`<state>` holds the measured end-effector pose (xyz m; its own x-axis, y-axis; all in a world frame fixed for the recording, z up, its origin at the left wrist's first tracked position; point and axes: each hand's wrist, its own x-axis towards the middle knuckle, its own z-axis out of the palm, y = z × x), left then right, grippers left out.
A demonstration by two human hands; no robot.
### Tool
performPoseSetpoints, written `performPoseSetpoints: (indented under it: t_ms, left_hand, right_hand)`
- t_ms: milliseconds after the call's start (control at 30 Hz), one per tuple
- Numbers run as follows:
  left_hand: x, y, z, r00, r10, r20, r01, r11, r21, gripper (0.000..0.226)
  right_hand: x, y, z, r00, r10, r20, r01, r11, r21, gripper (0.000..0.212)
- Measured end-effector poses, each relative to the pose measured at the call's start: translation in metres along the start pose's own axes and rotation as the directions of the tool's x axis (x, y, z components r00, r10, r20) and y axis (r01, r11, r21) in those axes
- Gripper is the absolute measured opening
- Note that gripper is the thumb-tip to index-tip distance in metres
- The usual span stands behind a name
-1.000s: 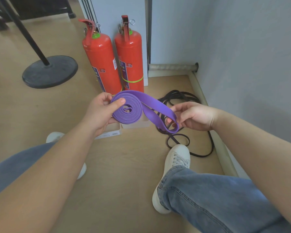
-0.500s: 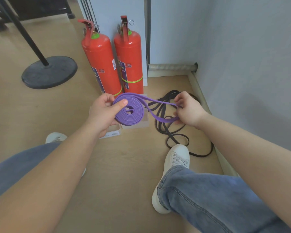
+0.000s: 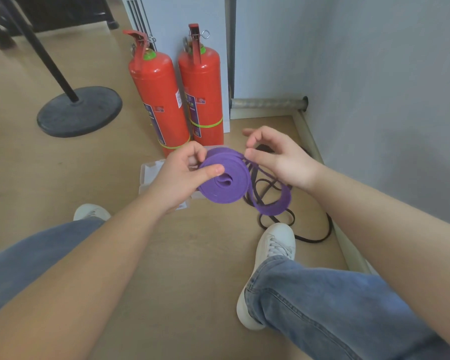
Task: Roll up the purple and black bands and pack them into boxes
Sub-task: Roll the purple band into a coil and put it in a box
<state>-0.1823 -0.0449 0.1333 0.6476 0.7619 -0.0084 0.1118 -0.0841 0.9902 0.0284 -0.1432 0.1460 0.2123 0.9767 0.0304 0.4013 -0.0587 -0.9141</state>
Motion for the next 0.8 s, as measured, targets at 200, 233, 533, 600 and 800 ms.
performPoseSetpoints:
  t_ms: [200,233,533,600,800]
  left_hand:
    - [-0.004,0.006,0.005,0.996,0.058,0.070,-0.065,0.993,0.098,0.037]
    - [-0.005,0.007,0.004,0.996,0.062,0.068,-0.069,0.992,0.105,0.037]
    - [-0.004,0.008,0.009,0.986,0.055,-0.158,-0.067,0.995,-0.076,0.032]
    - [-0.004,0.007,0.007,0.986,0.055,-0.157,-0.068,0.995,-0.078,0.031]
    - [-0.004,0.006,0.010,0.985,0.030,-0.172,-0.051,0.991,-0.121,0.031]
  right_hand:
    - [-0.002,-0.010,0.002,0.986,-0.037,0.160,0.026,0.997,0.068,0.023]
    - [-0.003,-0.011,0.002,0.990,-0.042,0.133,0.036,0.998,0.049,0.022]
    - [-0.005,-0.015,0.004,0.998,0.010,0.063,-0.023,0.978,0.207,0.033]
    - [-0.005,-0.012,0.004,0.997,0.047,0.059,-0.060,0.969,0.241,0.039]
    - [-0.005,-0.008,0.010,0.996,0.081,0.033,-0.088,0.933,0.350,0.042]
